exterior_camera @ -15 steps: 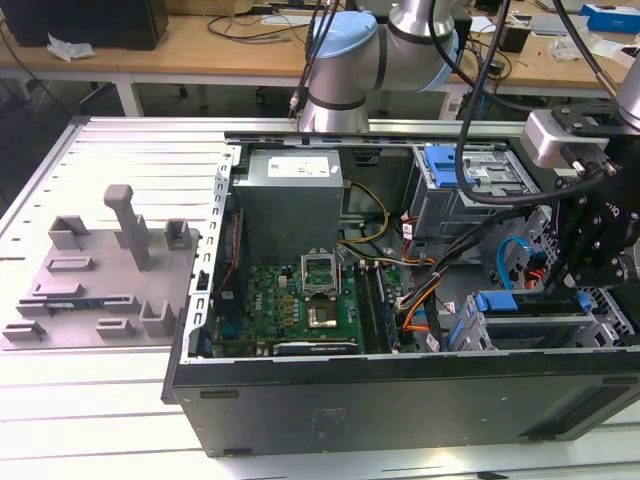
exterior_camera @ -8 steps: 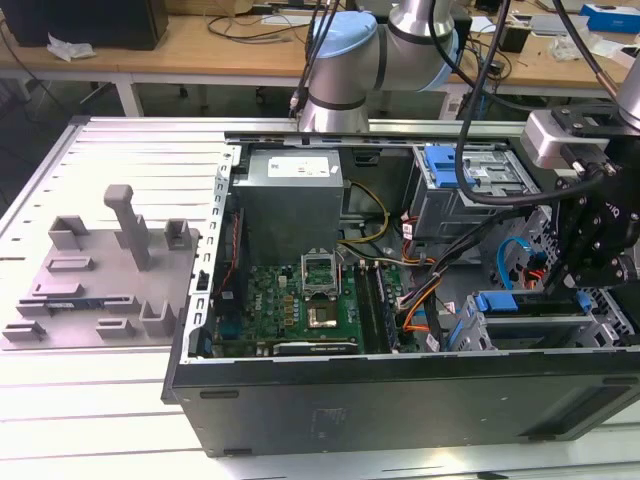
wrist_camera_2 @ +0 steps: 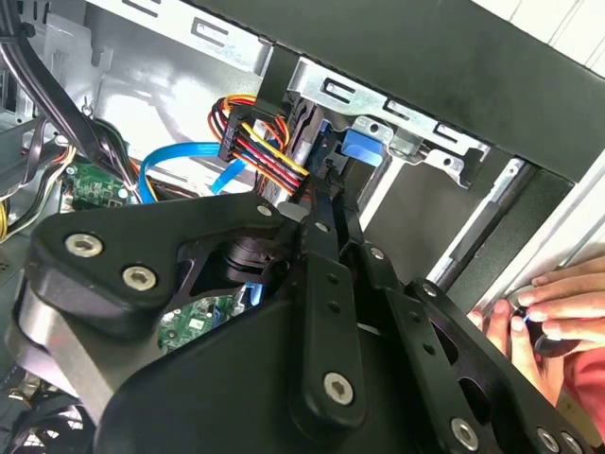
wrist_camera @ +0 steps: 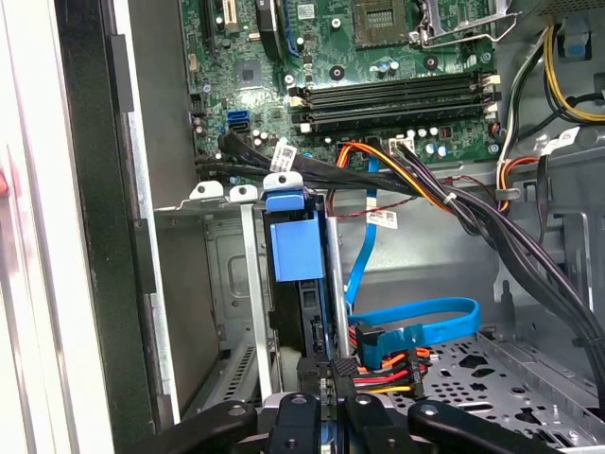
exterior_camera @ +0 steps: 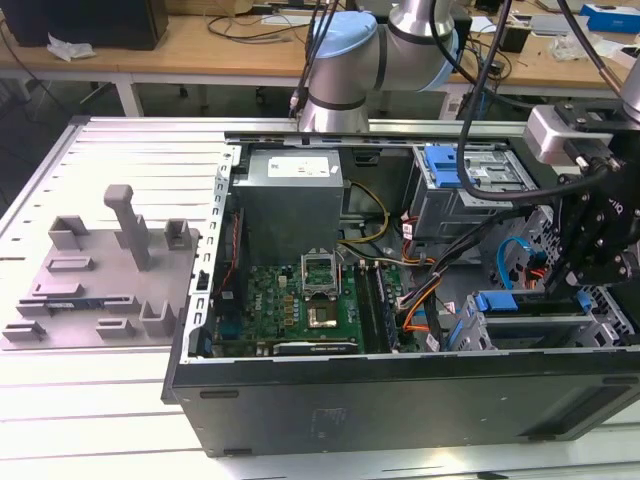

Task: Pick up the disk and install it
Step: 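Insert the first disk wire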

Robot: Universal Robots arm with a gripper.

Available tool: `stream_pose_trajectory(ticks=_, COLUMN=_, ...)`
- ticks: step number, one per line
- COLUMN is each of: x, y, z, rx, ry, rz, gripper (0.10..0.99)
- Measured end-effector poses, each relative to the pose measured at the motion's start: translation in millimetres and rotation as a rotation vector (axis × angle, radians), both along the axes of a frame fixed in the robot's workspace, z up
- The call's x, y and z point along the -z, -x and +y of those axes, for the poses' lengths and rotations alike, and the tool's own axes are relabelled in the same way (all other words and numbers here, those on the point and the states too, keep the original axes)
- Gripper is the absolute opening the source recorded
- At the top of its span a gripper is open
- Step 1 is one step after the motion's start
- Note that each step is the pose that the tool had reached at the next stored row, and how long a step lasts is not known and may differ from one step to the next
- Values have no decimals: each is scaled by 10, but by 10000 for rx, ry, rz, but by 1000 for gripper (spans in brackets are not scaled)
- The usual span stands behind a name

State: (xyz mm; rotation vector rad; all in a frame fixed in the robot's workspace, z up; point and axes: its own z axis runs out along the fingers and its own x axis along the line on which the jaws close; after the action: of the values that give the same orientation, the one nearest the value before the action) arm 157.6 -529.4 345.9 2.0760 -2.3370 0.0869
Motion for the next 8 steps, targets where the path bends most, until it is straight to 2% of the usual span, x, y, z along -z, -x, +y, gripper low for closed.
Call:
stream_pose_trajectory(ticks=2, x=-1, y=0, z=0, rx=0, ry=1, rz=5, gripper=165)
stream_pose_trajectory(ticks=4, x=-1, y=-2, z=2, rx=0, ry=2, rz=47, gripper=165)
stream_pose_trajectory(ticks=8, x=-1, y=-5, z=6, rx=0, ry=1, rz=88, gripper=165)
